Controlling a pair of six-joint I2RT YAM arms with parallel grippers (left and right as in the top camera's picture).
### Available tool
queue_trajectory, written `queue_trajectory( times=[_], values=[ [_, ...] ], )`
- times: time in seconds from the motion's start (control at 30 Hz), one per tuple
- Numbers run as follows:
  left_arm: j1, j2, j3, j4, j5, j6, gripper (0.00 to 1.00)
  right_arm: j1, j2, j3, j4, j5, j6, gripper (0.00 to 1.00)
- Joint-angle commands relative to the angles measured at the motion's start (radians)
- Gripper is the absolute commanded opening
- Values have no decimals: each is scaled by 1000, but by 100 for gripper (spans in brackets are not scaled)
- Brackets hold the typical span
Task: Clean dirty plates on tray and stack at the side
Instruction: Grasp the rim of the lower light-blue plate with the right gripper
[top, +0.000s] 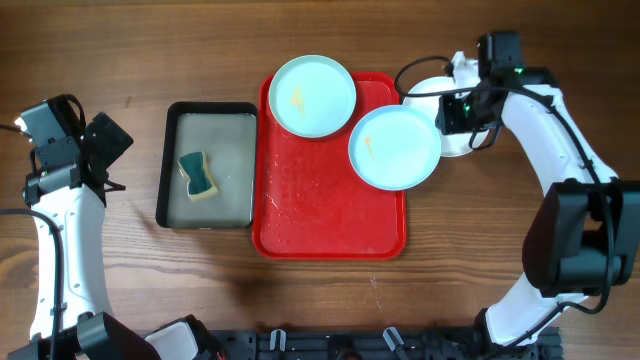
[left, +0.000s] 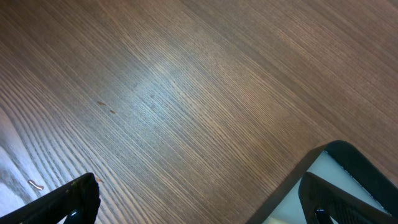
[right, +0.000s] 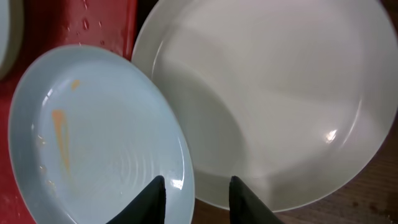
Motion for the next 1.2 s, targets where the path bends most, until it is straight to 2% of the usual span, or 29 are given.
queue_trajectory(
  times=[0.0, 0.3, 0.37, 0.4, 0.43, 0.6, 0.67, 0.83, 0.93, 1.0, 1.1, 1.17],
  values=[
    [3, -7, 11, 3, -5, -9, 100, 23, 2, -64, 2, 44, -9, 32],
    [3, -7, 11, 3, -5, -9, 100, 32, 2, -144, 64, 44, 44, 26],
    [3, -7, 11, 3, -5, -9, 100, 34, 2, -164, 82, 43, 78, 16],
    [3, -7, 11, 3, -5, -9, 100, 34, 1, -163, 93, 32, 98, 5],
    [3, -7, 11, 3, -5, -9, 100, 34, 1, -163, 93, 3, 108, 4],
    [3, -7, 11, 3, -5, -9, 100, 95, 1, -163, 54, -219, 182, 4],
    [3, -7, 11, 3, -5, -9, 100, 158, 1, -163, 9, -220, 187, 4],
    [3, -7, 11, 3, -5, -9, 100, 337, 1, -163, -43, -220, 341, 4],
    [3, -7, 11, 3, -5, -9, 100, 431, 1, -163, -41, -219, 359, 4],
    [3, -7, 11, 3, -5, -9, 100, 471, 1, -163, -32, -219, 359, 4],
    [3, -7, 11, 3, -5, -9, 100, 513, 1, -163, 11, -220, 468, 4],
    [3, -7, 11, 3, -5, -9, 100, 522, 1, -163, 25, -220, 489, 4]
  ],
)
